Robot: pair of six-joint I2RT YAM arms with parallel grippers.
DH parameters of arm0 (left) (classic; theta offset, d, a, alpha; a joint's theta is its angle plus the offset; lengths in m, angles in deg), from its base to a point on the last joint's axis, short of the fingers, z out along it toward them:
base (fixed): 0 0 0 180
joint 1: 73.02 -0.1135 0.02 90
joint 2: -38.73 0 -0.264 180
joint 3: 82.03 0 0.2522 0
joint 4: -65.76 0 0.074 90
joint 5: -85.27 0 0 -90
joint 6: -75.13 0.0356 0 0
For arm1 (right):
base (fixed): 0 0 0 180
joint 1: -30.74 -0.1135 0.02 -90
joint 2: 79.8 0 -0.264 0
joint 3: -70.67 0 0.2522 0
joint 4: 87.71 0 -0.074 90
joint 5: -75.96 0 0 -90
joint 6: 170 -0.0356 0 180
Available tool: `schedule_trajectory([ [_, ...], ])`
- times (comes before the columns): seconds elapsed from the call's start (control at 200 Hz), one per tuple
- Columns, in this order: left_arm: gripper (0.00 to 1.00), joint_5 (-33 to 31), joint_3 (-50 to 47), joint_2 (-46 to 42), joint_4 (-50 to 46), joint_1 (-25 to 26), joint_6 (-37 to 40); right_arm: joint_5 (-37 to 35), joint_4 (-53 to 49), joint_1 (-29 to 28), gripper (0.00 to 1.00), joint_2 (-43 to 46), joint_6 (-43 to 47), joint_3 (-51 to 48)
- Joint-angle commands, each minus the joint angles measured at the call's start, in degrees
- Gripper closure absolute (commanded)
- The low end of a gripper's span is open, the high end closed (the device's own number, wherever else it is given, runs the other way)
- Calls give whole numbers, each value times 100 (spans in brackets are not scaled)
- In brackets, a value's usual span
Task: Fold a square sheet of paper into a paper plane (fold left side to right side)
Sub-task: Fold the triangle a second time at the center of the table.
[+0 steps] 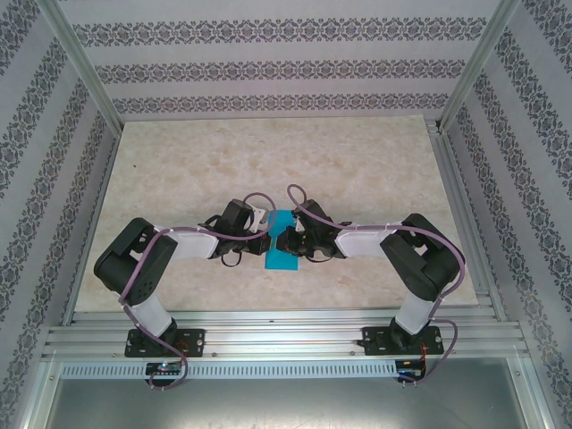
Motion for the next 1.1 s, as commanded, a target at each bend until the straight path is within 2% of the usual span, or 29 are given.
schedule_trajectory([
  [0.0, 100, -116, 84, 120, 126, 36, -50, -45, 87, 55, 86, -120, 29, -65],
  [1.094, 100, -309, 255, 281, 277, 37, -444, -101, 76, 54, 85, -309, -15, -233],
])
